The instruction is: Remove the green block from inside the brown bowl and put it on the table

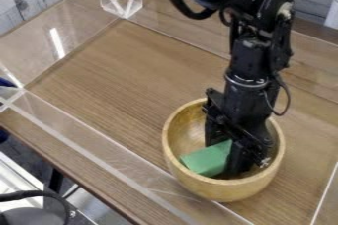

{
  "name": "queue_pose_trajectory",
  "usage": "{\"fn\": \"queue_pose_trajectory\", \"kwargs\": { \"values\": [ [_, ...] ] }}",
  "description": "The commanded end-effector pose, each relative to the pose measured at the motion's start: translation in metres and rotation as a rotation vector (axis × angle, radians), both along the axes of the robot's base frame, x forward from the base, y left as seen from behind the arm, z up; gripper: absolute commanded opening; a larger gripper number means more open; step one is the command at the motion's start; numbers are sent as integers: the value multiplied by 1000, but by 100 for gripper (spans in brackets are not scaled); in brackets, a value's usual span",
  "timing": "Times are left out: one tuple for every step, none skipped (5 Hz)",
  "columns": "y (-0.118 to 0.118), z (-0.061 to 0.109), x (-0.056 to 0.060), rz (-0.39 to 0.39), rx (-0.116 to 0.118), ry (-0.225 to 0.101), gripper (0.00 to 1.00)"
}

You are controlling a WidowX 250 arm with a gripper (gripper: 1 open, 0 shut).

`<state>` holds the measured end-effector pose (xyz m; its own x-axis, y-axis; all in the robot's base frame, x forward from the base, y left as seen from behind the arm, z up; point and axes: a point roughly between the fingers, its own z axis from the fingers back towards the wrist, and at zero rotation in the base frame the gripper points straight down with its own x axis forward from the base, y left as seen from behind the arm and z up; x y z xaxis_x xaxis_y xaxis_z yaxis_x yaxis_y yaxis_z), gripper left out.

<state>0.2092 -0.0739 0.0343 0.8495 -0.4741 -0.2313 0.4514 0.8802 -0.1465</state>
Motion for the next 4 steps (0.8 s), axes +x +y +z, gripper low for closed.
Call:
{"fn": "queue_pose_trajectory", "kwargs": {
  "values": [
    [3, 8, -1, -11, -15, 4, 0],
    [2, 10, -2, -22, -7, -3, 0],
    [2, 12, -4, -34, 1, -10, 0],
    [1, 9, -5, -59, -7, -23, 0]
  ]
}}
